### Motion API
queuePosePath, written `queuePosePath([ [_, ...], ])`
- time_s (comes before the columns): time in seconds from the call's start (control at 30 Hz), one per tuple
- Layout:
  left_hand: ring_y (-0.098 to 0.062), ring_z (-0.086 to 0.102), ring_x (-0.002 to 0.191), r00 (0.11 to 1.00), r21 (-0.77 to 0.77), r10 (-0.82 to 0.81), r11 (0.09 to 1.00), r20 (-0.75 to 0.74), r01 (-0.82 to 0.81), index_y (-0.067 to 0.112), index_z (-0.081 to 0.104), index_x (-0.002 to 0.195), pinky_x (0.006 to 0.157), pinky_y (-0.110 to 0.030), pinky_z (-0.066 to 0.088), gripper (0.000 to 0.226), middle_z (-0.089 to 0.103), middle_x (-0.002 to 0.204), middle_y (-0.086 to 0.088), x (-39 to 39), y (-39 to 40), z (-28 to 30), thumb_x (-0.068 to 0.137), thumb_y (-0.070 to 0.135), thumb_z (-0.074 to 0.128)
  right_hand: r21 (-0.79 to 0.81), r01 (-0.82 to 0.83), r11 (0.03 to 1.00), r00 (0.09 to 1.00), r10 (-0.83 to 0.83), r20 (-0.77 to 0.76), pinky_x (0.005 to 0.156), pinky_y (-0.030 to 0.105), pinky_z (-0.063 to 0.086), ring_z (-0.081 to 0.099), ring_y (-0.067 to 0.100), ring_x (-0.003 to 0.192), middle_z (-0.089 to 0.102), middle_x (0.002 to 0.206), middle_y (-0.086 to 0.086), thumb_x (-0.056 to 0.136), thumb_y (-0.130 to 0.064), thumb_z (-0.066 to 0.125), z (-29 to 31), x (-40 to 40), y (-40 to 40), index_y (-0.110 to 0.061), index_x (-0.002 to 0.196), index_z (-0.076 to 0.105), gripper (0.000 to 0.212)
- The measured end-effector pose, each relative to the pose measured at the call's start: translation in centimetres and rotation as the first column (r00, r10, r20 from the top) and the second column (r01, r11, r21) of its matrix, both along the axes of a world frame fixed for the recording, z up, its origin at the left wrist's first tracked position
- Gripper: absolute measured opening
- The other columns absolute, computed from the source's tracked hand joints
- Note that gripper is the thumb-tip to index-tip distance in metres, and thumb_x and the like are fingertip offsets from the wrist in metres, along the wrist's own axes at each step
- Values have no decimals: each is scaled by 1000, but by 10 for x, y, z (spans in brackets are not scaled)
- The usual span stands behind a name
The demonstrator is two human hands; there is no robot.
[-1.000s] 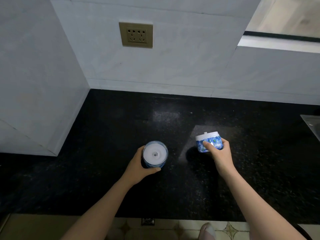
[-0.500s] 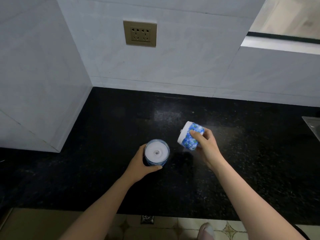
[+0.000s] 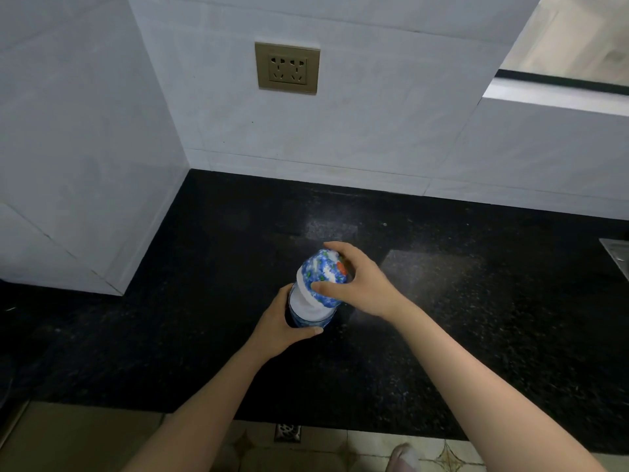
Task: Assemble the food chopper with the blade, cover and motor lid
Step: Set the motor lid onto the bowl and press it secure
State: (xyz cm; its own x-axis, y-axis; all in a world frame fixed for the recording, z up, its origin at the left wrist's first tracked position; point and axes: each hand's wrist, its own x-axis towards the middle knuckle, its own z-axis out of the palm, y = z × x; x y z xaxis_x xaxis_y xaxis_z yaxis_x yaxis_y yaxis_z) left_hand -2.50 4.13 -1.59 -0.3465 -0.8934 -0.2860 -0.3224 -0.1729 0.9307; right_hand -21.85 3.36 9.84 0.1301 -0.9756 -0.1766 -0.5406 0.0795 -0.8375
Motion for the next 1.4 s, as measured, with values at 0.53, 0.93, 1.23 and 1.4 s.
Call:
queuePosePath([
  [0.53, 3, 54, 116, 1000, 15, -5, 1000, 13, 5, 34, 36, 140, 89, -17, 45, 93, 54, 132, 15, 0, -1, 1, 64, 32, 89, -85, -396, 915, 759, 274, -590, 103, 46, 37, 29, 29, 127, 33, 147, 5, 75, -48, 70, -5, 27, 3, -24, 146, 27, 87],
  [0.93, 17, 52, 112, 1000, 7, 7, 1000, -9, -7, 38, 36, 138, 85, -8, 45, 91, 55, 130, 19, -1, 2, 1, 65, 30, 90, 50, -507, 860, 675, 433, -597, 107, 46, 39, 20, 29, 135, 14, 155, 6, 78, -32, 73, 4, 17, 0, -26, 151, 10, 96],
  [1.23, 2, 55, 120, 1000, 17, 11, 1000, -21, -11, 34, 36, 143, 98, -23, 47, 99, 56, 135, 15, 0, 2, -2, 60, 37, 90, 84, -550, 831, 608, 467, -643, 102, 44, 43, 26, 30, 126, 18, 151, 8, 77, -31, 72, 5, 16, -9, -29, 151, 10, 96],
  [1.4, -1, 54, 122, 1000, 19, 8, 1000, -21, -7, 36, 34, 144, 102, -27, 46, 101, 54, 136, 14, 0, 2, -2, 59, 39, 90, 82, -562, 823, 575, 461, -676, 97, 47, 47, 26, 30, 125, 17, 151, 8, 77, -32, 72, 4, 18, -9, -30, 151, 8, 97],
])
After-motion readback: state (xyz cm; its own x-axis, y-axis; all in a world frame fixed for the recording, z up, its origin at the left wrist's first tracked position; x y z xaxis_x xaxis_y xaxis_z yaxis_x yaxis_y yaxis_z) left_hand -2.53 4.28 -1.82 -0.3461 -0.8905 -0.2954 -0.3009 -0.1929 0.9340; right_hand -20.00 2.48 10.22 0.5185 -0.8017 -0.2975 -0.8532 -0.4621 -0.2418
